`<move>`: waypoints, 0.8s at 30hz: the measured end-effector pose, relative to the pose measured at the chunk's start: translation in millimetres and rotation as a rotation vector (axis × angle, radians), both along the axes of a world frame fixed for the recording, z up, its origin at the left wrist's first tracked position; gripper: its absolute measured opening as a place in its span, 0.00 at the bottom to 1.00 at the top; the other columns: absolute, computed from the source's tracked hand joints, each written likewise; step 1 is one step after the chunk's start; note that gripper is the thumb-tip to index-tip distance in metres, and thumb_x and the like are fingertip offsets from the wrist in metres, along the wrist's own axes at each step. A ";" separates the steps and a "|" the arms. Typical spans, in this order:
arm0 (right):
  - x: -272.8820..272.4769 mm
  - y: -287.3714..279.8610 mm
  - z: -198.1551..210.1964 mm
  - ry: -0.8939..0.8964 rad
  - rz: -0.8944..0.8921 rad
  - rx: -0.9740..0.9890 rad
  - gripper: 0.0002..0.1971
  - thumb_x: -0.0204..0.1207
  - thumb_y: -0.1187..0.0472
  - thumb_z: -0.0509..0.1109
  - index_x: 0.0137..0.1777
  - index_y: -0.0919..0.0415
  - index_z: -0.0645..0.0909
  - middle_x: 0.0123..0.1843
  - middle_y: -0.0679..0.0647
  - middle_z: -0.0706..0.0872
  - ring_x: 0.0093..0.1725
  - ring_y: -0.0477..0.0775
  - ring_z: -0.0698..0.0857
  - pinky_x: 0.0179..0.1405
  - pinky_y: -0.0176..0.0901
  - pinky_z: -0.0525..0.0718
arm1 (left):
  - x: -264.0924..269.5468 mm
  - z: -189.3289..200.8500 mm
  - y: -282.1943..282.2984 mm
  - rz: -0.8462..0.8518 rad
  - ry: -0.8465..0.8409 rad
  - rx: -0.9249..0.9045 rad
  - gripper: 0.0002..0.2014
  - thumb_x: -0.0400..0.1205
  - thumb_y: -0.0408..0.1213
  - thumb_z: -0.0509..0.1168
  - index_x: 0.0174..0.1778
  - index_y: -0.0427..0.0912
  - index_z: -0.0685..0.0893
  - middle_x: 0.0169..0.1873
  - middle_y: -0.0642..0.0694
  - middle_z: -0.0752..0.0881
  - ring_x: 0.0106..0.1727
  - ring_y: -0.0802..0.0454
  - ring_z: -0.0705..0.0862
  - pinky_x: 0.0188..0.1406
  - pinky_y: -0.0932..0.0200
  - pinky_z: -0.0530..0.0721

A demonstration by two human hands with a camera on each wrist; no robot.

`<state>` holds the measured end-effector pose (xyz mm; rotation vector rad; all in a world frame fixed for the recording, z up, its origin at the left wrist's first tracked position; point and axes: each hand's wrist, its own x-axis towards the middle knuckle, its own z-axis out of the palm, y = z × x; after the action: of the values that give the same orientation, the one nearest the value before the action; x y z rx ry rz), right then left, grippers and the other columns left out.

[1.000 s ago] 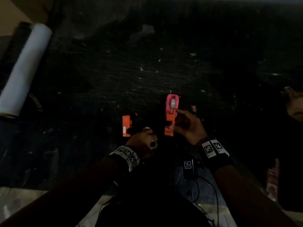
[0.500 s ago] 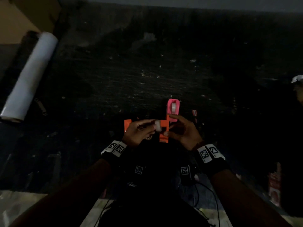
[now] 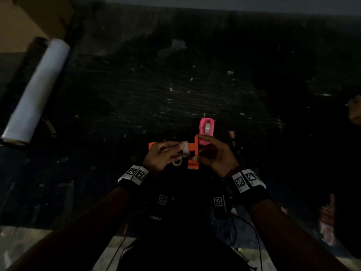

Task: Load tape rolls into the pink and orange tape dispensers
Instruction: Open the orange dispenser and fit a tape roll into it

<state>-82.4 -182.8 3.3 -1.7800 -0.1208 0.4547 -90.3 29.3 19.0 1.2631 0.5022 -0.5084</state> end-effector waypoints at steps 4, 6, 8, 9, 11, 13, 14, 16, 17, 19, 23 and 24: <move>0.4 -0.3 1.6 -0.006 0.015 0.009 0.36 0.66 0.63 0.85 0.74 0.47 0.77 0.48 0.57 0.93 0.50 0.53 0.92 0.59 0.54 0.89 | 2.5 6.5 -1.7 -0.020 -0.036 0.016 0.07 0.86 0.32 0.66 0.55 0.37 0.87 0.43 0.43 0.93 0.40 0.51 0.94 0.43 0.63 0.91; 0.0 0.0 2.1 -0.008 0.003 0.019 0.36 0.67 0.64 0.84 0.74 0.49 0.77 0.47 0.58 0.93 0.49 0.55 0.92 0.57 0.52 0.89 | 4.5 8.4 -3.2 -0.039 -0.057 0.045 0.06 0.85 0.35 0.67 0.55 0.41 0.87 0.42 0.46 0.94 0.40 0.51 0.94 0.45 0.62 0.90; 0.3 1.0 0.9 -0.009 0.006 0.005 0.36 0.66 0.63 0.85 0.74 0.48 0.77 0.47 0.57 0.93 0.50 0.55 0.92 0.58 0.54 0.89 | 5.9 8.8 -5.3 -0.058 -0.069 0.078 0.06 0.85 0.37 0.68 0.53 0.41 0.87 0.40 0.47 0.93 0.38 0.52 0.93 0.43 0.62 0.89; 0.3 1.7 -0.7 -0.014 0.008 -0.003 0.36 0.66 0.62 0.85 0.74 0.48 0.77 0.48 0.56 0.93 0.50 0.53 0.92 0.59 0.55 0.89 | 6.1 8.0 -6.5 -0.071 -0.080 0.105 0.05 0.85 0.38 0.68 0.51 0.41 0.88 0.38 0.47 0.93 0.36 0.54 0.92 0.41 0.62 0.88; 0.1 3.2 -3.2 -0.032 0.010 -0.018 0.36 0.65 0.61 0.85 0.74 0.49 0.78 0.52 0.54 0.93 0.54 0.52 0.91 0.62 0.56 0.87 | 6.8 5.5 -8.6 -0.107 -0.109 0.179 0.07 0.84 0.41 0.68 0.48 0.42 0.89 0.36 0.47 0.92 0.35 0.55 0.91 0.43 0.57 0.86; 0.2 4.3 -2.2 -0.038 -0.004 -0.033 0.35 0.65 0.61 0.86 0.73 0.50 0.79 0.57 0.53 0.91 0.58 0.50 0.89 0.66 0.55 0.85 | 7.9 3.1 -9.7 -0.125 -0.126 0.223 0.10 0.84 0.43 0.69 0.50 0.41 0.90 0.39 0.44 0.92 0.38 0.53 0.90 0.47 0.52 0.87; -0.1 4.5 -1.4 -0.046 -0.007 -0.044 0.35 0.64 0.61 0.86 0.73 0.50 0.80 0.60 0.52 0.90 0.61 0.49 0.88 0.67 0.55 0.84 | 8.3 2.7 -10.1 -0.126 -0.127 0.235 0.12 0.83 0.44 0.69 0.52 0.39 0.90 0.39 0.44 0.92 0.38 0.53 0.91 0.47 0.52 0.87; 0.1 4.6 -0.9 -0.127 -0.015 -0.121 0.35 0.64 0.60 0.86 0.73 0.51 0.80 0.65 0.52 0.86 0.65 0.49 0.85 0.70 0.55 0.82 | 9.7 1.6 -11.4 -0.139 -0.124 0.262 0.13 0.84 0.44 0.69 0.52 0.37 0.90 0.34 0.48 0.92 0.34 0.55 0.90 0.41 0.57 0.86; 0.4 4.6 -1.7 -0.178 -0.011 -0.166 0.36 0.63 0.60 0.86 0.73 0.52 0.79 0.67 0.52 0.85 0.66 0.49 0.83 0.72 0.54 0.80 | 10.0 1.1 -12.1 -0.146 -0.126 0.270 0.13 0.84 0.44 0.69 0.50 0.37 0.89 0.31 0.50 0.91 0.32 0.57 0.89 0.38 0.60 0.86; 1.6 5.0 0.3 -0.224 0.005 -0.166 0.38 0.64 0.61 0.86 0.76 0.53 0.77 0.71 0.50 0.83 0.70 0.47 0.81 0.73 0.50 0.79 | 10.6 1.1 -13.1 -0.150 -0.127 0.280 0.12 0.84 0.45 0.68 0.48 0.38 0.89 0.28 0.51 0.90 0.30 0.59 0.88 0.34 0.63 0.86; 2.9 5.8 1.2 -0.208 0.004 -0.097 0.34 0.64 0.58 0.85 0.72 0.51 0.79 0.66 0.50 0.85 0.67 0.48 0.83 0.72 0.56 0.81 | 13.2 -2.1 -11.4 -0.155 -0.118 0.294 0.12 0.84 0.47 0.69 0.42 0.43 0.89 0.33 0.46 0.91 0.34 0.53 0.91 0.35 0.61 0.88; 2.2 6.4 0.8 -0.195 -0.004 -0.082 0.33 0.63 0.56 0.84 0.71 0.50 0.80 0.64 0.49 0.85 0.66 0.48 0.84 0.70 0.58 0.81 | 13.5 -2.6 -10.8 -0.156 -0.117 0.293 0.12 0.83 0.47 0.69 0.43 0.43 0.90 0.36 0.44 0.92 0.38 0.50 0.92 0.38 0.58 0.89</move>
<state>-80.2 -176.4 4.1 -1.9027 -0.2377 0.2856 -76.9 18.5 16.4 1.6122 0.3906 -0.5002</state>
